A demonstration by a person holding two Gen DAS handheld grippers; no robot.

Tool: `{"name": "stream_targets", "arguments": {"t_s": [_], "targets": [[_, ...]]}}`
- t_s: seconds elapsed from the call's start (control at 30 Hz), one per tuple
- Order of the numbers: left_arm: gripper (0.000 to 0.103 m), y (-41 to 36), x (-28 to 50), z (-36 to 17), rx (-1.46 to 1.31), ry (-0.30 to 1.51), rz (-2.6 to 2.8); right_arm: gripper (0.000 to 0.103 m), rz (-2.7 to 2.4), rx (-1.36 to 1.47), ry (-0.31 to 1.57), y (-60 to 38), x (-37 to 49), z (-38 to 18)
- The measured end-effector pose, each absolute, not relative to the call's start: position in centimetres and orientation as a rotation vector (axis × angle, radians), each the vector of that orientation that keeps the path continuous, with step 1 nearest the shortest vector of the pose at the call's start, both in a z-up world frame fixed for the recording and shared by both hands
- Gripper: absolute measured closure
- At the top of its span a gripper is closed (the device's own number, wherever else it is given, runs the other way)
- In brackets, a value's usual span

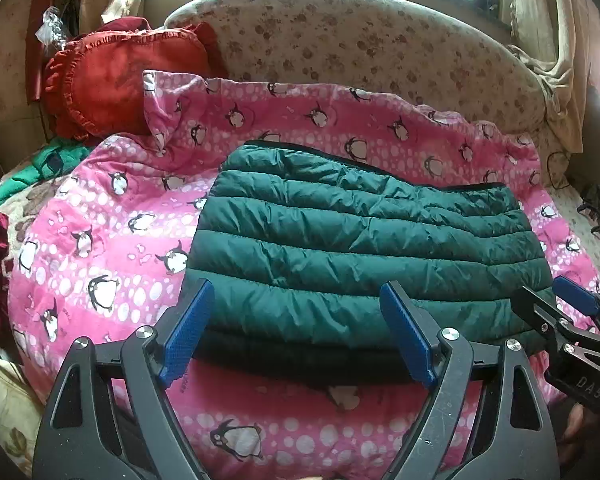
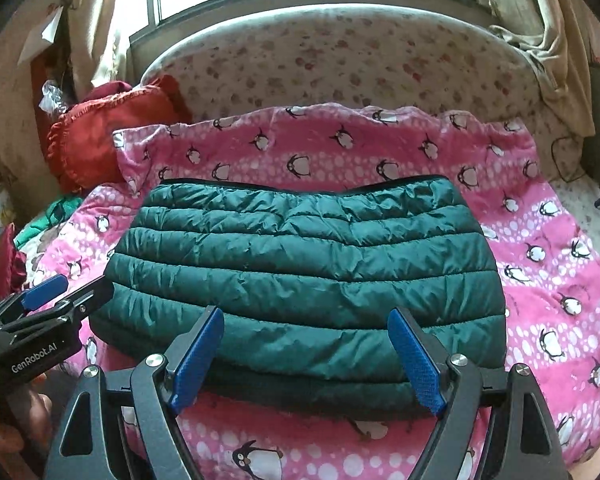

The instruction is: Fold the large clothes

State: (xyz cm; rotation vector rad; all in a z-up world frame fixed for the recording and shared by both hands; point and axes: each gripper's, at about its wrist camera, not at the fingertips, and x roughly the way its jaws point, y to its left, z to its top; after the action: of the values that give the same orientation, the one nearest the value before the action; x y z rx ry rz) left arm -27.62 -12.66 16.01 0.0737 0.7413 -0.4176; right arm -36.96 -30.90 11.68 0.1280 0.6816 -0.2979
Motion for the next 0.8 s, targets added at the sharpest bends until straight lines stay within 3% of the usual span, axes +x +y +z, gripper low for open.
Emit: {"name": "stream_targets", "arguments": {"t_s": [0.8], "targets": [[0.018, -13.22, -27.69, 15.45, 0.075, 0.731, -0.398, 0.021, -0.337, 0.165, 0.715, -31.24, -36.50, 10.73]]}}
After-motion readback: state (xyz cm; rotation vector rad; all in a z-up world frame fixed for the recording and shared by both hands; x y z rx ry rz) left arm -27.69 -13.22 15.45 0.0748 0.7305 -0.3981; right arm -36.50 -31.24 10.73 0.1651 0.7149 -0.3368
